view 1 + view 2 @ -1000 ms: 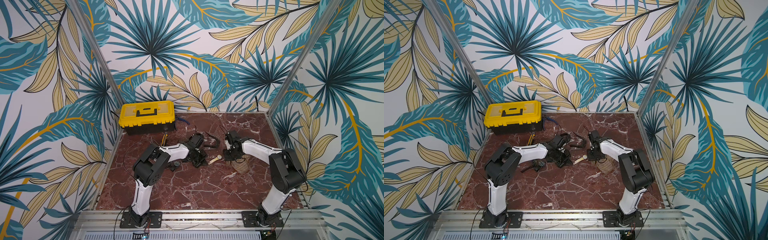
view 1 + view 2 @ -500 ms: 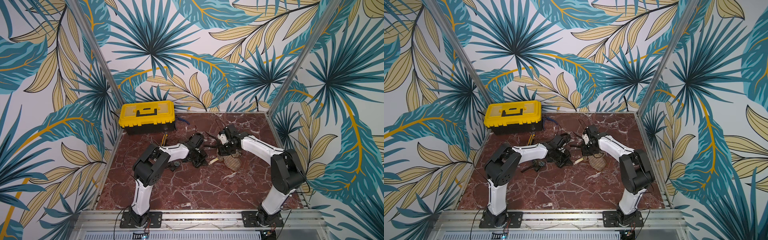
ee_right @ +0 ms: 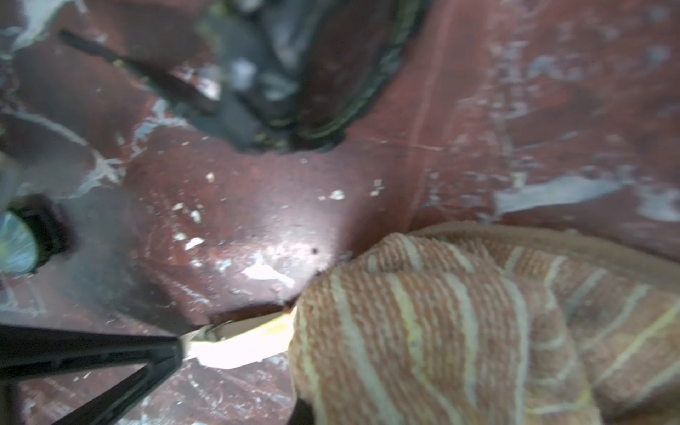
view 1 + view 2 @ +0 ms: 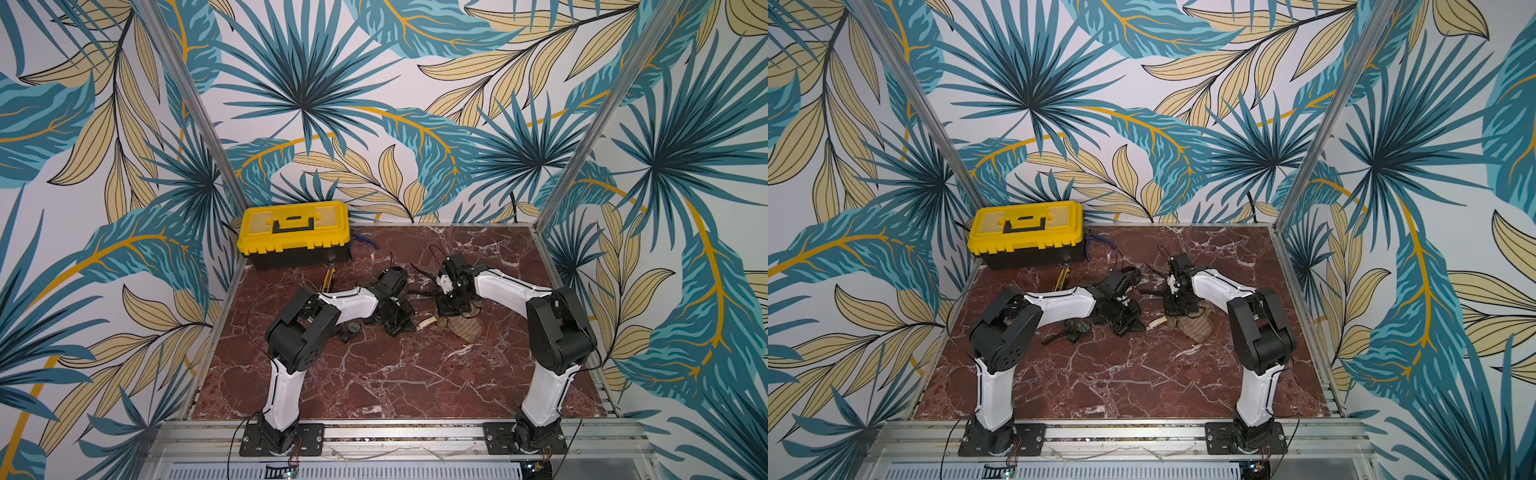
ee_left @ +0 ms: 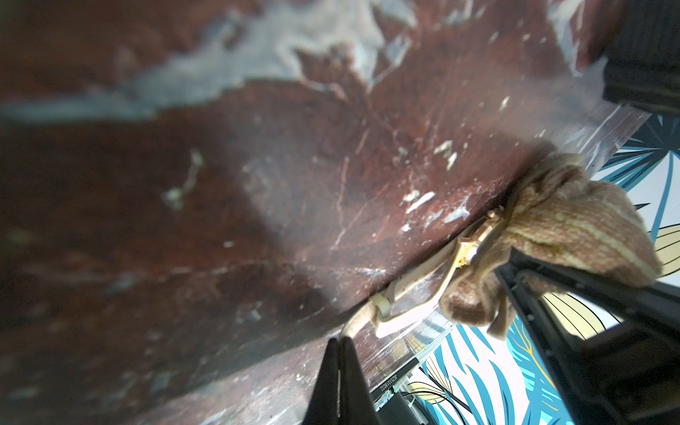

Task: Wipe the watch dial
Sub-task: Wipe the dirt from the watch dial.

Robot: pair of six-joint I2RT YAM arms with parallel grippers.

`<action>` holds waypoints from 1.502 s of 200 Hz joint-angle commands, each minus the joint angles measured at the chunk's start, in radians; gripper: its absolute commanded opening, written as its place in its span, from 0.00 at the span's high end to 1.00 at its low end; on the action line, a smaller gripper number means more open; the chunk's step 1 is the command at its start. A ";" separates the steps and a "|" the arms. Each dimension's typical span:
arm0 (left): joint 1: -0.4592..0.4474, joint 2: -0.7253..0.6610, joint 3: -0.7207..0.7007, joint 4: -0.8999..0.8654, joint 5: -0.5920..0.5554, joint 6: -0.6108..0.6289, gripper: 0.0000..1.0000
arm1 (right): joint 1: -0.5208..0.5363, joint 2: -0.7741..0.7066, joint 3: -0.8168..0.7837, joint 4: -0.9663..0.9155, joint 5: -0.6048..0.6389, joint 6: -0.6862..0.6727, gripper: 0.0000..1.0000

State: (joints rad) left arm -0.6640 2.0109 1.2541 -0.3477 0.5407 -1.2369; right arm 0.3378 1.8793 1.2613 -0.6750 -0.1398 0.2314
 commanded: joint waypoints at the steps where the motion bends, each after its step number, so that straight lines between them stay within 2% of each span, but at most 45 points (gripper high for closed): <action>1: 0.000 -0.023 -0.019 -0.026 0.002 0.017 1.00 | -0.030 0.010 -0.022 -0.100 0.119 -0.007 1.00; 25: -0.001 -0.020 -0.016 -0.026 0.007 0.019 1.00 | -0.040 -0.021 -0.022 -0.097 0.116 -0.017 1.00; 66: -0.003 -0.013 -0.012 -0.026 0.010 0.020 1.00 | 0.001 -0.117 -0.015 -0.056 0.032 -0.036 1.00; 128: -0.005 -0.012 -0.010 -0.026 0.009 0.022 1.00 | 0.038 0.007 0.010 -0.025 -0.096 -0.014 1.00; 178: -0.004 -0.019 -0.019 -0.026 0.004 0.020 1.00 | 0.009 0.054 0.013 -0.061 -0.008 0.023 1.00; 228: -0.005 -0.017 -0.018 -0.027 0.007 0.020 1.00 | -0.044 0.029 0.007 -0.122 0.091 -0.013 1.00; 266: -0.005 -0.010 -0.013 -0.027 0.009 0.024 1.00 | 0.006 -0.070 -0.001 -0.100 0.063 -0.052 1.00; 300: -0.007 -0.006 -0.008 -0.027 0.011 0.024 1.00 | 0.074 -0.092 0.010 -0.076 0.008 -0.057 1.00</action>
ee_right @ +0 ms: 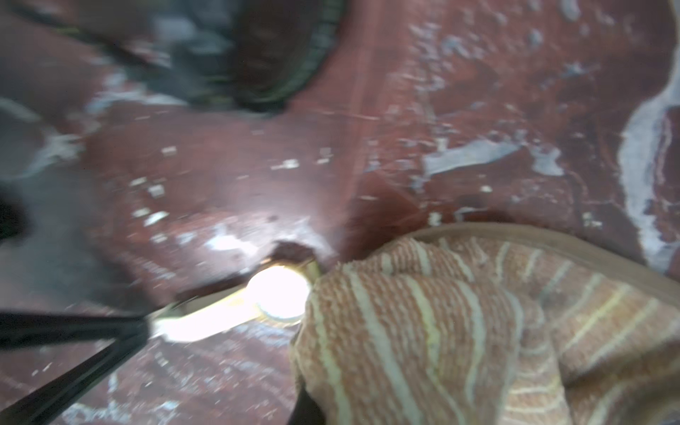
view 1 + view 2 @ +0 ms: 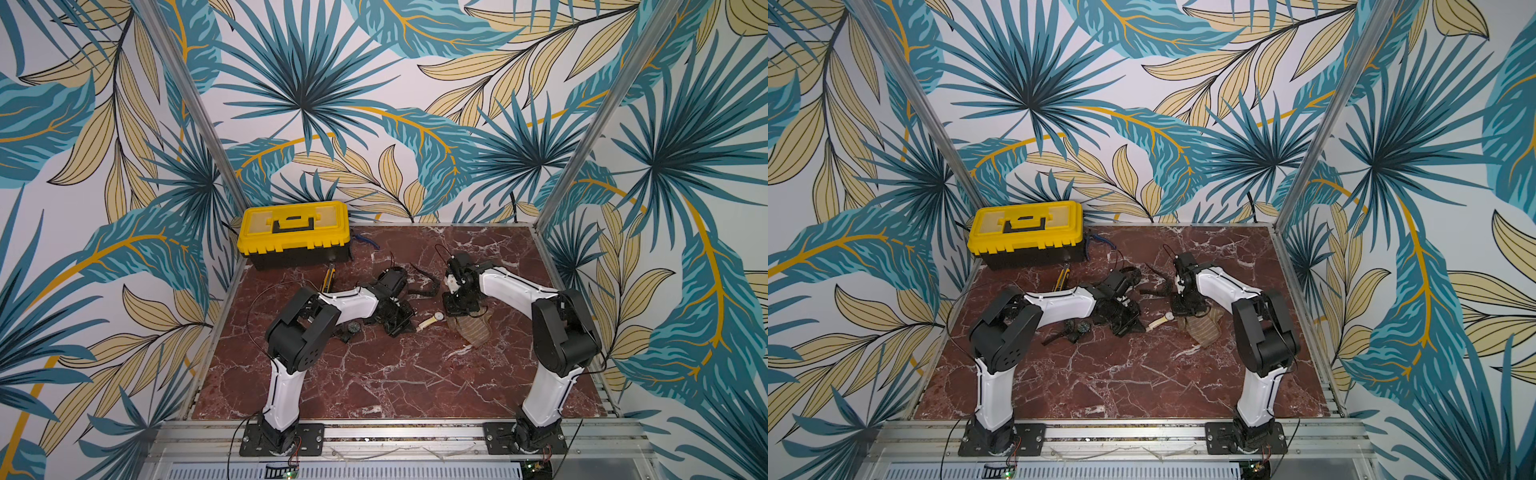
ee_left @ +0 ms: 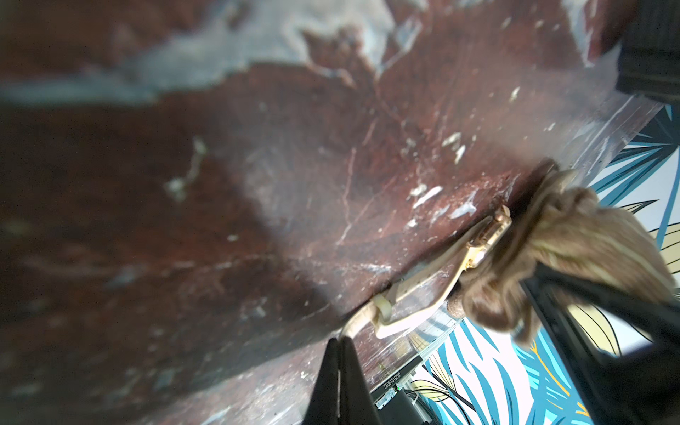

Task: Wipe the watch dial
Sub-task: Wipe the dirt from the watch dial.

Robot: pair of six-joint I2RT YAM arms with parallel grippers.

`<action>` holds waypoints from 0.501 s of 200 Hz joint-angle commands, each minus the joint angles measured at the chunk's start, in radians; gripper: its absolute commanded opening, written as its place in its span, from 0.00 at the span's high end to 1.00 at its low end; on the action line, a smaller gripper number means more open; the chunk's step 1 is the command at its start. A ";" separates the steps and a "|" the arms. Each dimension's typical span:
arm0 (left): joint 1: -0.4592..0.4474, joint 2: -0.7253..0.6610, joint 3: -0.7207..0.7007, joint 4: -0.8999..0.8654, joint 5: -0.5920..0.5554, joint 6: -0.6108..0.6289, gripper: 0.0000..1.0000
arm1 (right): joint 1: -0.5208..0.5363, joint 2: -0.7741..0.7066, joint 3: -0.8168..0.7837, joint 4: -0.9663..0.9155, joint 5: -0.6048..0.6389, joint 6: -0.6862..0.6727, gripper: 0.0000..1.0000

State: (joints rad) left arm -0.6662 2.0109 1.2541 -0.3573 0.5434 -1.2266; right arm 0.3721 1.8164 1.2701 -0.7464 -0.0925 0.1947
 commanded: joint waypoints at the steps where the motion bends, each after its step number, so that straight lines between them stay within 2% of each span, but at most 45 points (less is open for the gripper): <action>1: -0.005 -0.007 -0.008 -0.017 0.009 0.013 1.00 | 0.041 -0.028 0.001 -0.003 -0.042 -0.019 1.00; 42: -0.005 -0.012 -0.013 -0.017 0.006 0.012 1.00 | 0.031 0.086 0.014 -0.012 -0.081 0.034 1.00; 100: -0.005 -0.013 -0.012 -0.023 0.006 0.012 1.00 | -0.082 0.076 -0.043 -0.019 -0.056 0.026 1.00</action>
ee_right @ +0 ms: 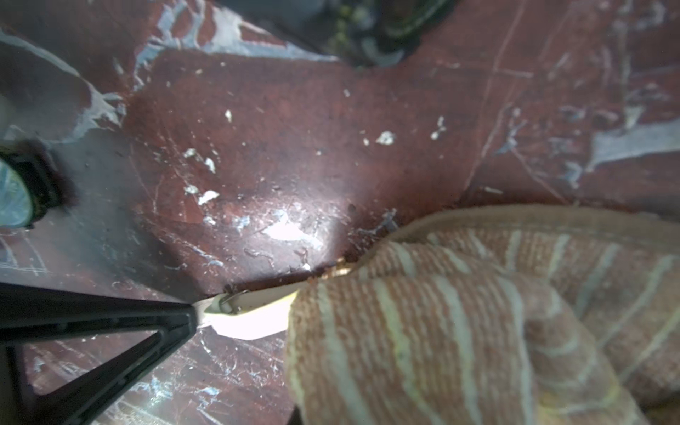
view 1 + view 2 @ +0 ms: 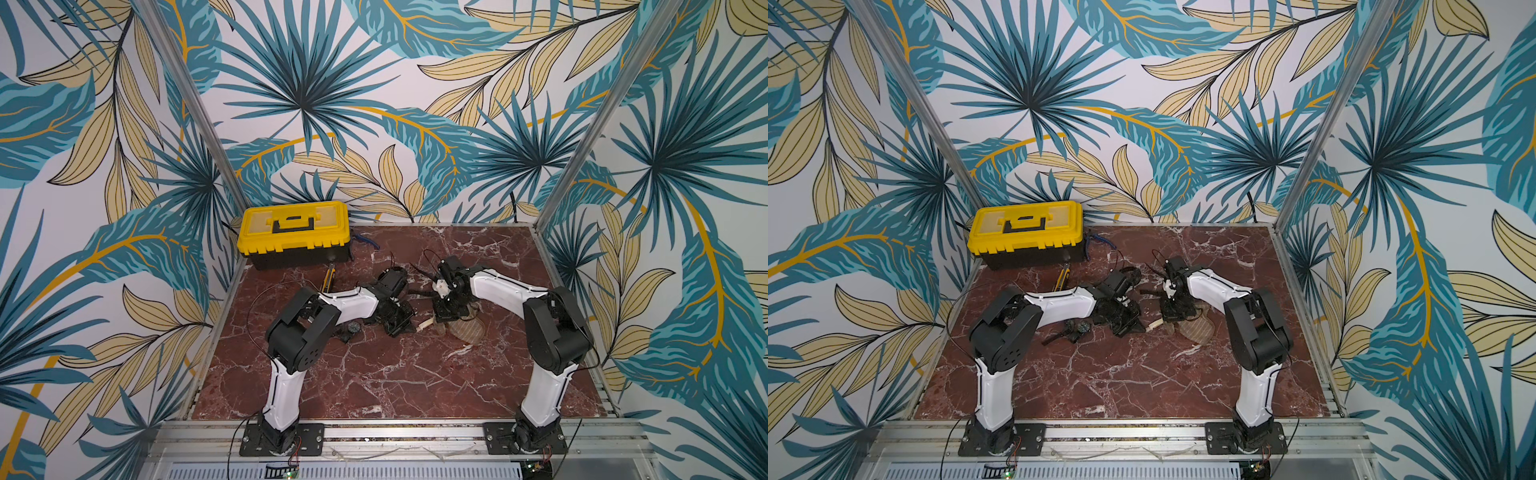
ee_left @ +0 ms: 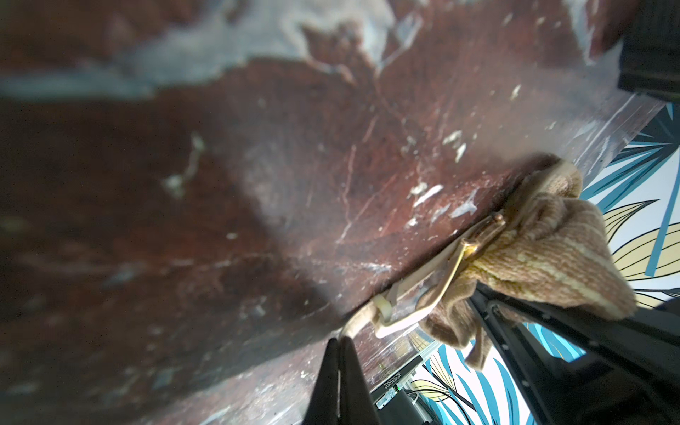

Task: Wipe the watch dial
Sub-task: Wipe the dirt from the watch dial.

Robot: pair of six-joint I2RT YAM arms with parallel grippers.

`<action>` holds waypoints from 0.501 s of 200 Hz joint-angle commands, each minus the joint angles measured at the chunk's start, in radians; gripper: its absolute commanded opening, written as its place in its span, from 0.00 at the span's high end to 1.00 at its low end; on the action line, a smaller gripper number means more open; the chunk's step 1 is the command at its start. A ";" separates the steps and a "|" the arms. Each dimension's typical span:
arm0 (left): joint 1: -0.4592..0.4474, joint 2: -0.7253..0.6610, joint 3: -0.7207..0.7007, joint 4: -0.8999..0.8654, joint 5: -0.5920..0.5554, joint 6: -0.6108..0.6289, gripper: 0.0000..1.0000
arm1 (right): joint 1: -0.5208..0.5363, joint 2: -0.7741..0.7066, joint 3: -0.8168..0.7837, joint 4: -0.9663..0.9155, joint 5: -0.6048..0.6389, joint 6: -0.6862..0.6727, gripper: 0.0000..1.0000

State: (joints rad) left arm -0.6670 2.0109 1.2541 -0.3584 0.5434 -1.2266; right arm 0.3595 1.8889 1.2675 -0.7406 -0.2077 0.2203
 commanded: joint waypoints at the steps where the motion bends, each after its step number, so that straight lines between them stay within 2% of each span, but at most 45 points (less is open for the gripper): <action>1: -0.004 -0.013 -0.012 -0.022 0.006 0.012 1.00 | -0.074 0.004 -0.042 -0.025 0.059 0.001 1.00; 26: -0.004 -0.011 -0.010 -0.023 0.006 0.013 1.00 | -0.120 0.000 -0.038 -0.040 0.069 -0.021 1.00; 73: -0.005 -0.004 -0.005 -0.024 0.008 0.011 1.00 | -0.081 -0.088 -0.002 -0.026 0.022 -0.024 1.00; 100: -0.005 0.000 0.003 -0.029 0.007 0.012 1.00 | -0.041 -0.071 0.011 0.018 -0.096 0.005 1.00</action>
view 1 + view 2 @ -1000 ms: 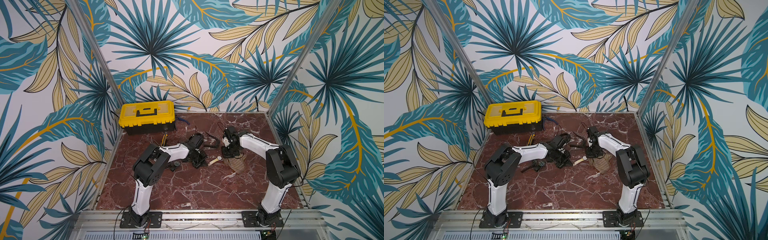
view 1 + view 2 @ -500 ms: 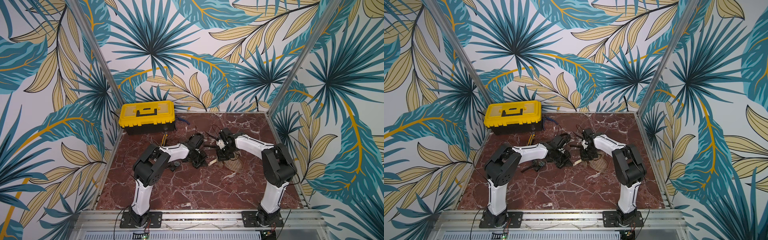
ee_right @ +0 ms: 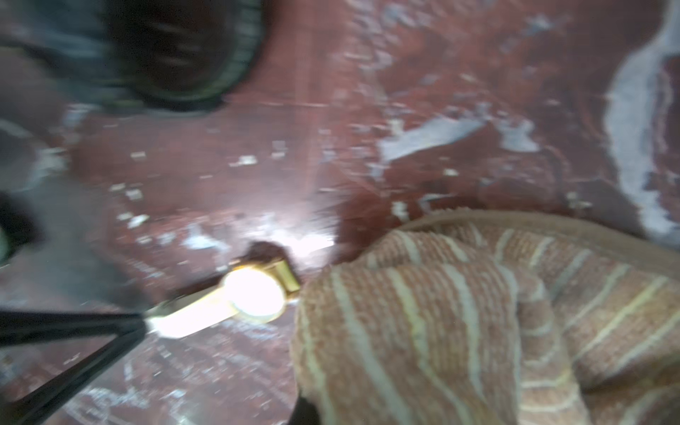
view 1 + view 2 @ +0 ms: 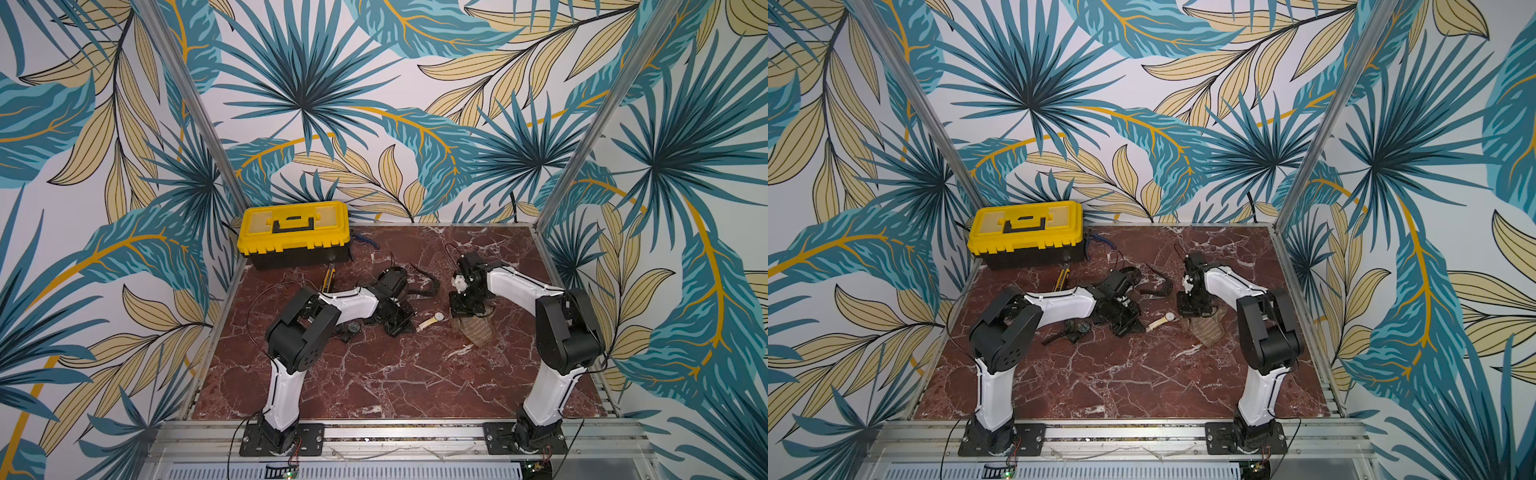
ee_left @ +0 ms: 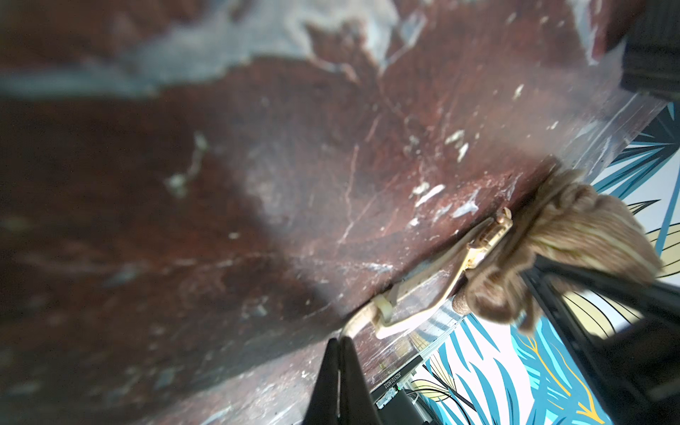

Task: Wipe the watch dial
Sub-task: Wipe the dirt from the watch dial.

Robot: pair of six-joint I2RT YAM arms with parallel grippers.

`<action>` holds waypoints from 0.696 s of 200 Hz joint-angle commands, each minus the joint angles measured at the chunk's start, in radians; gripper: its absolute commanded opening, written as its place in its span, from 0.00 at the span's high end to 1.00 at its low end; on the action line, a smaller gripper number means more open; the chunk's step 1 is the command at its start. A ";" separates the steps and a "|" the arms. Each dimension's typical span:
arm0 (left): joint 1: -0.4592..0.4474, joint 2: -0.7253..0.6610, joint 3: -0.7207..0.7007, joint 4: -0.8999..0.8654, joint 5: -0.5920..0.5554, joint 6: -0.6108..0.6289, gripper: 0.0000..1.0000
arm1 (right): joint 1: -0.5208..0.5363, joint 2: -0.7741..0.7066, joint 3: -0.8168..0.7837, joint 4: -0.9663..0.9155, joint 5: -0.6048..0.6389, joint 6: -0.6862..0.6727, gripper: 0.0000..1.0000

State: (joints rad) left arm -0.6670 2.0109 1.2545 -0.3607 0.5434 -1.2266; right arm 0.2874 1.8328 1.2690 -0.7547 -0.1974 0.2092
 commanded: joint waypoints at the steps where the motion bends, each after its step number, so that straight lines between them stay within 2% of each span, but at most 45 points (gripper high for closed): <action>1: -0.004 0.000 0.002 -0.027 0.008 0.012 1.00 | 0.032 -0.013 0.009 0.037 -0.110 0.018 1.00; 38: -0.004 -0.006 0.003 -0.035 0.000 0.015 1.00 | 0.034 0.060 -0.005 0.059 -0.137 0.045 1.00; 76: -0.005 0.002 0.006 -0.046 0.031 0.042 1.00 | 0.020 0.076 -0.035 0.051 -0.091 0.059 1.00; 139: 0.006 0.006 0.018 -0.183 0.032 0.145 1.00 | -0.082 -0.055 -0.105 -0.002 0.045 0.051 1.00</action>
State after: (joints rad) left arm -0.6651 2.0109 1.2560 -0.4290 0.5682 -1.1481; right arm 0.2302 1.8332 1.1805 -0.6914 -0.2485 0.2657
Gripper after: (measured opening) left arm 0.048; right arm 0.066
